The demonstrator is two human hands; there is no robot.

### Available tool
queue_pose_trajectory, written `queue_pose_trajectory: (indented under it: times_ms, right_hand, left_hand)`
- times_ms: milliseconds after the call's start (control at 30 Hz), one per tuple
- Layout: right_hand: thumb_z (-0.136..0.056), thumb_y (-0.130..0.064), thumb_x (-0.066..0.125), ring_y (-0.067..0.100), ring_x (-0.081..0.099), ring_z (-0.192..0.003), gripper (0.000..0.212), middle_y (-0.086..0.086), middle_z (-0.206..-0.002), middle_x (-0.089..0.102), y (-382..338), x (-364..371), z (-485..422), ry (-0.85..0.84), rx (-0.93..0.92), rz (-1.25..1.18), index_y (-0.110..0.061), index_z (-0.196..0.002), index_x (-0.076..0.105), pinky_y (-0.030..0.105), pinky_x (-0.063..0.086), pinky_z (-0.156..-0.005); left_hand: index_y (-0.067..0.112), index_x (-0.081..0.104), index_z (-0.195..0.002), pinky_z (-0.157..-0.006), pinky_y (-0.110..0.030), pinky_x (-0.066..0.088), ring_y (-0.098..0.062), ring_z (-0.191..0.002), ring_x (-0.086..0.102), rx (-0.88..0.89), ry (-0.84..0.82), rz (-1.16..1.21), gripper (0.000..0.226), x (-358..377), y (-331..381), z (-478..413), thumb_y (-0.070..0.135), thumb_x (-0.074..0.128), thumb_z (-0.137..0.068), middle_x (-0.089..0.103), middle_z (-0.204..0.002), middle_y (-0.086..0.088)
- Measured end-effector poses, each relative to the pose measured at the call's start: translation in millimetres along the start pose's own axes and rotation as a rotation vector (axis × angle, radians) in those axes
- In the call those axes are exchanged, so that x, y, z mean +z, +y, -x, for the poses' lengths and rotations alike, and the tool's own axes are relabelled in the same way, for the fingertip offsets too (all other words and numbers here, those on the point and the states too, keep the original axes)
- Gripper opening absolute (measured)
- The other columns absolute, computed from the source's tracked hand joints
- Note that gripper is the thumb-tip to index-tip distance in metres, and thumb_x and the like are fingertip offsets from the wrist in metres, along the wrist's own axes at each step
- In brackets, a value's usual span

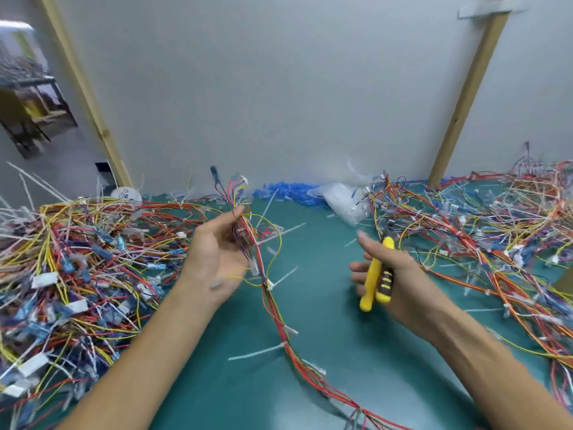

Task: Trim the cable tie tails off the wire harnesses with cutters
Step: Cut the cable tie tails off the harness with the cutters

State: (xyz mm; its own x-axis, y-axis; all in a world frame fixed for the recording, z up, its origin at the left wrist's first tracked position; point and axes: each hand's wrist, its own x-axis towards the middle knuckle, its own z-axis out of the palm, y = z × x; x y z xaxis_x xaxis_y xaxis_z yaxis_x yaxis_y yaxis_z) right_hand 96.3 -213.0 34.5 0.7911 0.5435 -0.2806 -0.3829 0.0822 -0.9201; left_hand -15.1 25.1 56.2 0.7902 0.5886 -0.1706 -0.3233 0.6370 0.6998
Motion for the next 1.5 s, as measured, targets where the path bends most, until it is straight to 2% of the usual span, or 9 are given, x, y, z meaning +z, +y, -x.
queue_pose_trajectory:
  times_ms: [100, 200, 333, 433, 533, 633, 733, 933, 1500]
  right_hand:
    - [-0.072, -0.053, 0.075, 0.016, 0.066, -0.067, 0.060, 0.018, -0.095, 0.069, -3.4, 4.6, -1.2, 0.043, -0.110, 0.221, -0.004, -0.105, 0.063, 0.032, 0.049, -0.062]
    - [-0.075, -0.052, 0.076, 0.019, 0.068, -0.075, 0.063, 0.022, -0.099, 0.077, -18.9, 10.3, 3.0, 0.035, -0.215, 0.159, 0.001, -0.109, 0.071, 0.032, 0.051, -0.064]
    - [-0.076, -0.068, 0.071, 0.016, 0.057, -0.066, 0.065, 0.011, -0.085, 0.072, -41.1, 25.2, 5.7, -0.041, -0.386, 0.155, -0.017, -0.118, 0.070, 0.031, 0.048, -0.056]
    - [-0.093, -0.054, 0.069, 0.011, 0.047, -0.056, 0.029, 0.000, -0.072, 0.065, -32.3, 29.6, 2.5, -0.062, -0.538, 0.456, -0.027, -0.105, 0.073, 0.021, 0.037, -0.049]
    - [-0.096, -0.037, 0.075, 0.014, 0.053, -0.057, 0.005, -0.002, -0.069, 0.062, -0.8, 28.0, -6.0, -0.022, -0.665, 0.681, -0.033, -0.095, 0.072, 0.028, 0.041, -0.050]
    - [-0.090, -0.048, 0.078, 0.028, 0.052, -0.067, 0.028, 0.009, -0.075, 0.059, 17.6, 25.5, -13.0, 0.021, -0.686, 0.809, -0.021, -0.094, 0.069, 0.042, 0.044, -0.062]
    - [-0.088, -0.062, 0.070, 0.018, 0.044, -0.055, 0.053, 0.011, -0.066, 0.058, 16.1, 23.5, -12.2, 0.006, -0.697, 0.743, -0.011, -0.079, 0.061, 0.036, 0.034, -0.054]
    - [-0.084, -0.059, 0.076, 0.023, 0.043, -0.058, 0.041, 0.004, -0.062, 0.050, 19.1, 25.0, -3.0, 0.011, -0.833, 0.945, -0.019, -0.085, 0.068, 0.034, 0.036, -0.054]
    - [-0.084, -0.056, 0.083, 0.011, 0.057, -0.060, 0.031, -0.008, -0.070, 0.066, 9.0, 15.1, 0.7, 0.014, -0.944, 0.993, -0.028, -0.096, 0.079, 0.028, 0.047, -0.057]
  left_hand:
    - [0.002, 0.072, -0.087, -0.079, -0.025, 0.050, -0.015, -0.061, 0.051, -0.010, -0.038, 0.051, 0.011, 3.7, 5.2, -1.7, 0.010, 0.064, -0.085, 0.055, -0.075, -0.006]
    - [0.004, 0.070, -0.091, -0.103, -0.042, 0.037, -0.014, -0.065, 0.047, 0.026, -0.101, -0.077, 0.009, 6.9, 6.8, -3.4, 0.009, 0.062, -0.092, 0.054, -0.071, -0.003]
    - [0.008, 0.068, -0.086, -0.072, -0.026, 0.051, -0.011, -0.059, 0.051, 0.156, -0.200, -0.185, 0.005, 4.1, -0.9, -2.6, 0.010, 0.066, -0.083, 0.056, -0.065, 0.001]
    - [0.005, 0.067, -0.093, -0.051, -0.020, 0.051, -0.009, -0.058, 0.059, 0.181, -0.234, -0.150, 0.014, -6.2, -14.1, -1.6, 0.007, 0.068, -0.079, 0.062, -0.068, 0.001]
    - [0.003, 0.063, -0.096, -0.056, -0.023, 0.057, -0.011, -0.059, 0.064, 0.175, -0.277, -0.187, 0.017, -17.6, -25.9, 0.0, 0.004, 0.068, -0.080, 0.065, -0.072, -0.001]
    - [0.002, 0.063, -0.099, -0.062, -0.028, 0.060, -0.016, -0.063, 0.066, 0.169, -0.317, -0.229, 0.020, -25.6, -30.3, 1.1, -0.002, 0.075, -0.083, 0.064, -0.085, -0.003]
    - [0.001, 0.063, -0.099, -0.066, -0.027, 0.059, -0.016, -0.068, 0.066, 0.184, -0.318, -0.236, 0.021, -30.1, -34.2, 2.1, -0.002, 0.075, -0.083, 0.063, -0.085, -0.003]
    - [0.010, 0.071, -0.072, -0.069, -0.024, 0.060, -0.012, -0.066, 0.068, 0.217, -0.273, -0.205, 0.006, -32.7, -35.5, -0.2, 0.004, 0.071, -0.074, 0.069, -0.074, 0.000]
    - [0.010, 0.074, -0.070, -0.075, -0.029, 0.062, -0.015, -0.071, 0.072, 0.299, -0.201, -0.225, 0.010, -22.5, -53.3, 15.5, 0.005, 0.078, -0.063, 0.074, -0.076, -0.001]
